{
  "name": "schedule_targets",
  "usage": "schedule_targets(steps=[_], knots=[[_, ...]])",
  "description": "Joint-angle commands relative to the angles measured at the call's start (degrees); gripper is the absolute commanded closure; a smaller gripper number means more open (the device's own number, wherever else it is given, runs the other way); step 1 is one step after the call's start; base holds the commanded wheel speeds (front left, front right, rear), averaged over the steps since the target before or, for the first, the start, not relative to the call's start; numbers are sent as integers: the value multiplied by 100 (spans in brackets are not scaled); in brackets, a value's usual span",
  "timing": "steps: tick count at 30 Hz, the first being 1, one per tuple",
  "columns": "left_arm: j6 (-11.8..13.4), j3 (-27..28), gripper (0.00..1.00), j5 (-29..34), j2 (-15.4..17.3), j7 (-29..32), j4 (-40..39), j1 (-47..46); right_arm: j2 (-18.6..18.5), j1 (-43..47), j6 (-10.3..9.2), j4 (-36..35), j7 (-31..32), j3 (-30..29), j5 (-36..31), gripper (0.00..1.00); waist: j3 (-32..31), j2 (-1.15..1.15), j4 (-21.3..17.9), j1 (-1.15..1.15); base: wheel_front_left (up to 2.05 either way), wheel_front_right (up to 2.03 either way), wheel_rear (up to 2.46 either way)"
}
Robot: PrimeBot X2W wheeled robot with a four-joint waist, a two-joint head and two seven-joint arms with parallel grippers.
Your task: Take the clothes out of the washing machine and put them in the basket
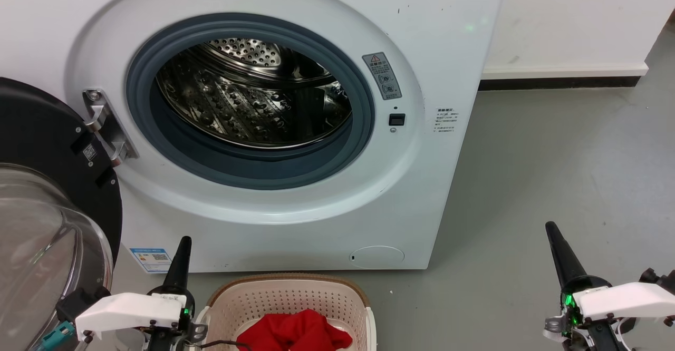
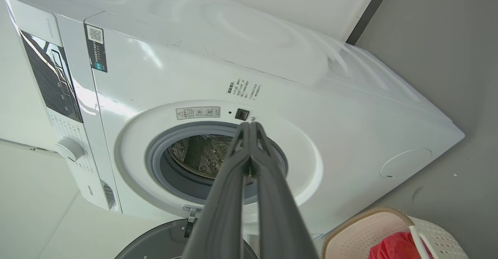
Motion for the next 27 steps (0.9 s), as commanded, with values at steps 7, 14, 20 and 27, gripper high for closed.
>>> schedule_targets(steps=[7, 14, 20, 27], knots=[[-104, 86, 100, -454, -44, 123, 21, -181, -7, -197, -1, 61, 73, -77, 501, 100, 26, 0, 23, 0, 0, 0, 0], [-159, 122, 100, -730, -66, 190, 54, -225, 1, -254, -1, 104, 109, -117, 797, 100, 45, 0, 40, 0, 0, 0, 0], [-211, 173, 100, -1115, -101, 284, 101, -258, 15, -300, -1, 164, 169, -178, 1216, 100, 73, 0, 65, 0, 0, 0, 0], [-253, 219, 100, -1394, -128, 350, 136, -302, 25, -355, -2, 216, 207, -224, 1519, 100, 95, 0, 85, 0, 0, 0, 0]])
